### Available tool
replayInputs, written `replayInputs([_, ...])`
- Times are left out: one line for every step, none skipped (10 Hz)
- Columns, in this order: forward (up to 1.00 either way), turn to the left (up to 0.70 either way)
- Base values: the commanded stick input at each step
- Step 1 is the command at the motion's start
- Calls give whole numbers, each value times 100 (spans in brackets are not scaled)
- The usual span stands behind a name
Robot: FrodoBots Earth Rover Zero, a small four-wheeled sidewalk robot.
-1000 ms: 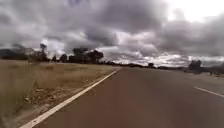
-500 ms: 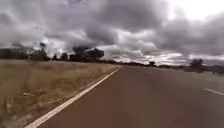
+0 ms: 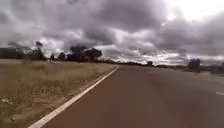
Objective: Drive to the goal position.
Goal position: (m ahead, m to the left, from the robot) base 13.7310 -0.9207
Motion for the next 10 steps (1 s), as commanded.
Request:
replayInputs([85,-12])
replayInputs([85,-29])
replayInputs([85,-13])
replayInputs([85,-29])
replayInputs([85,-11])
replayInputs([85,3])
replayInputs([85,-1])
replayInputs([85,-5])
replayInputs([85,-9])
replayInputs([85,-13])
